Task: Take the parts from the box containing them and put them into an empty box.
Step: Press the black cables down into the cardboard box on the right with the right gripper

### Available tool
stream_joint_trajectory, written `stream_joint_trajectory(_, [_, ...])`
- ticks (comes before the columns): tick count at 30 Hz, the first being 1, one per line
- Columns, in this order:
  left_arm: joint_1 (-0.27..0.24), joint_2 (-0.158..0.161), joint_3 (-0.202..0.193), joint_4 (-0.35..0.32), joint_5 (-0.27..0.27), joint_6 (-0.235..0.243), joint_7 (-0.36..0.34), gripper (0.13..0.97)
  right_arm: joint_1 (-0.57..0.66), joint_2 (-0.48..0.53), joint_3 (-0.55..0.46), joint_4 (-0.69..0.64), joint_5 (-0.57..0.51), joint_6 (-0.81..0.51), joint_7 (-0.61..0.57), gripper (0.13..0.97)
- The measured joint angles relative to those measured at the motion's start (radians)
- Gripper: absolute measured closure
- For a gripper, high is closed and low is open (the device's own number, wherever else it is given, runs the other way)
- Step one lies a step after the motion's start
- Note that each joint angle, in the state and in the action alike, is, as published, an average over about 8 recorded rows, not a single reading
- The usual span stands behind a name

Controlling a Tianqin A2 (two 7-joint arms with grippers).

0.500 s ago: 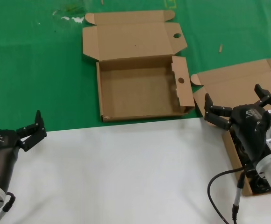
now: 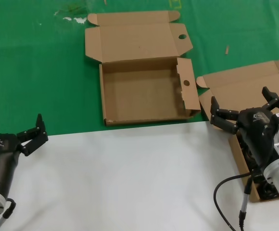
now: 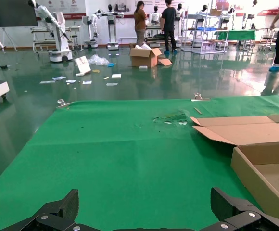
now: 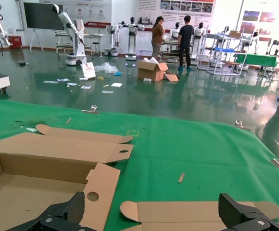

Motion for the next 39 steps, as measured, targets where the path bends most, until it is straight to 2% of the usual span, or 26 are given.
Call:
stream_joint_trajectory(9, [0.0,0.0,0.0,0.0,0.0,0.0,0.0,0.133,0.0,0.0,0.0,0.0,0.0,0.0,0.0,0.129])
stream_joint_trajectory(18, [0.0,0.0,0.0,0.0,0.0,0.0,0.0,0.181,0.0,-0.036,0.023,0.001,-0.035,-0.001,-0.048,0.129])
stream_joint_trajectory(23, [0.0,0.0,0.0,0.0,0.0,0.0,0.0,0.253,-0.015,-0.01,0.027,0.03,-0.06,-0.028,-0.073,0.129])
stream_joint_trajectory(27, [0.0,0.0,0.0,0.0,0.0,0.0,0.0,0.296,-0.037,0.094,0.007,0.076,-0.103,-0.074,-0.028,0.129])
stream_joint_trajectory(34, [0.0,0.0,0.0,0.0,0.0,0.0,0.0,0.454,-0.092,0.375,0.011,0.161,-0.227,-0.262,0.106,0.129])
stream_joint_trajectory(36, [0.0,0.0,0.0,0.0,0.0,0.0,0.0,0.477,-0.11,0.459,0.023,0.175,-0.24,-0.326,0.114,0.129])
stream_joint_trajectory(39, [0.0,0.0,0.0,0.0,0.0,0.0,0.0,0.558,-0.137,0.574,0.045,0.182,-0.236,-0.417,0.092,0.129])
